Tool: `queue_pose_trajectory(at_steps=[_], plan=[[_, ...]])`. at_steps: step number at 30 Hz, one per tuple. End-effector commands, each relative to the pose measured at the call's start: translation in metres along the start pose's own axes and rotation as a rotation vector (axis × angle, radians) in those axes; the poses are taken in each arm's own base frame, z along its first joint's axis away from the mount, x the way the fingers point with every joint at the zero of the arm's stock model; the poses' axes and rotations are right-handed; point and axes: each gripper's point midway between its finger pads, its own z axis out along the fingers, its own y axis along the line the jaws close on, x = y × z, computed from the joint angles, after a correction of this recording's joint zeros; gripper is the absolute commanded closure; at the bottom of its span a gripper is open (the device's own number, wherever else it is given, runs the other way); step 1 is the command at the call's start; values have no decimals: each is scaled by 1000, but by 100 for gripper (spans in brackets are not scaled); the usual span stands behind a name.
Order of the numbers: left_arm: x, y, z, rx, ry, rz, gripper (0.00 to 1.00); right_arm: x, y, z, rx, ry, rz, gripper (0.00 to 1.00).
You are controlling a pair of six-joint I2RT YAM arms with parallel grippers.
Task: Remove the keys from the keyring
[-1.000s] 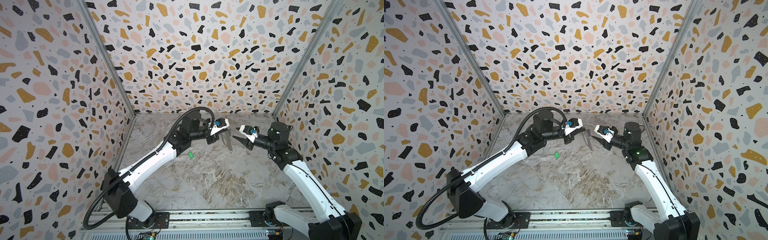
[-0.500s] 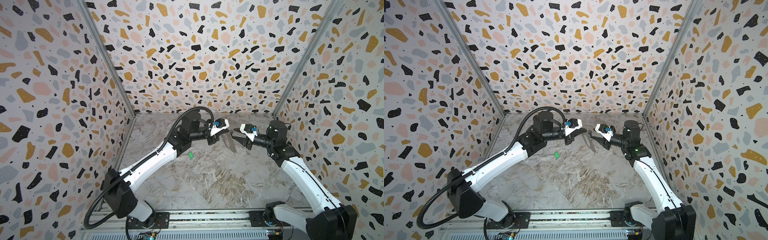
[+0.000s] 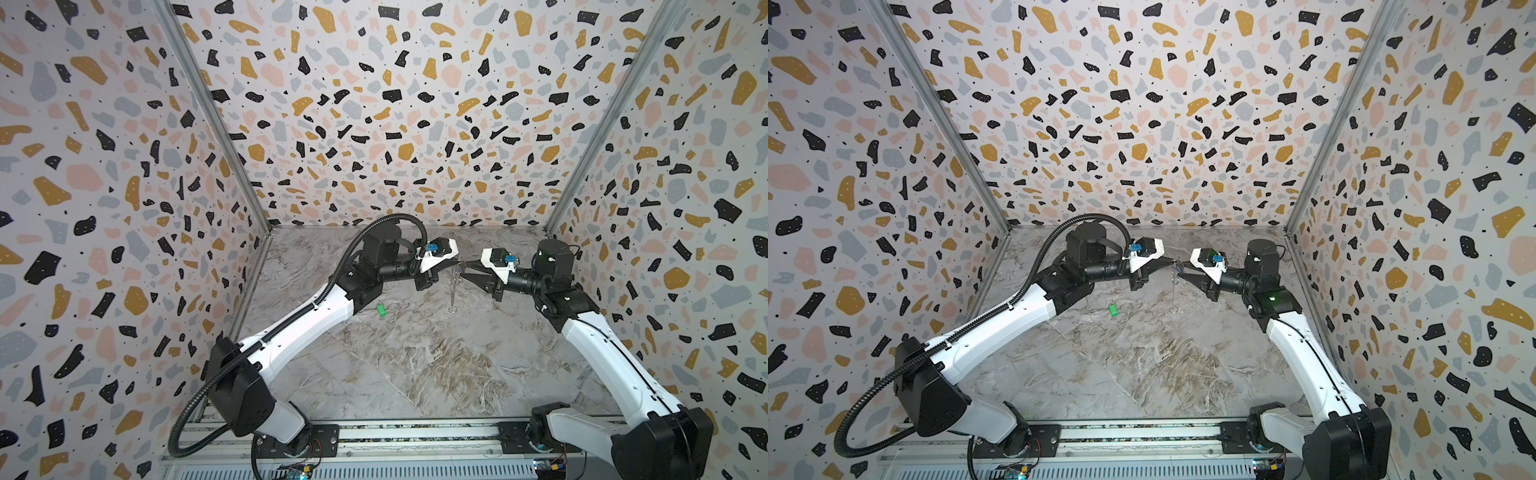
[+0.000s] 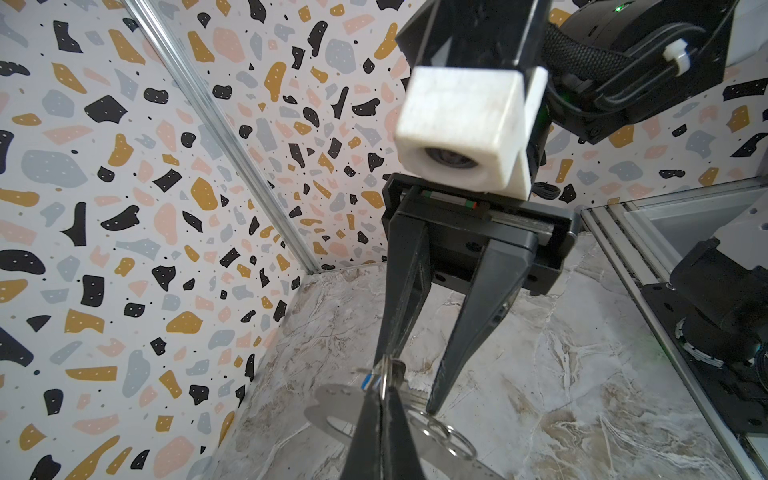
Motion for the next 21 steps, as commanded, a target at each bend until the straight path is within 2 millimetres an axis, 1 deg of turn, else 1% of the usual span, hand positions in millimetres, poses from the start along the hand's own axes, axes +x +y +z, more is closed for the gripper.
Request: queue_pose_trajectory(at_steps=[1,4,10,12,17,21], plan=[[-19,2,-8,-9,-63,38,100,-24,-6,-4,3,-50,-36,78],[-18,1,-7,-2,-64,35,100,-23,-7,-4,10,-48,-33,83],[-19,1,-7,-5,-73,26,100,-23,-9,-3,22,-51,-36,96],[-20,4,-8,-23,-80,26,100,-21,-10,-3,28,-43,-39,99],[-21,10,-8,-62,-93,19,100,-17,-7,0,27,-20,-42,100],[-22,11,-8,-73,-111,11,100,-13,-3,7,18,13,-54,100]])
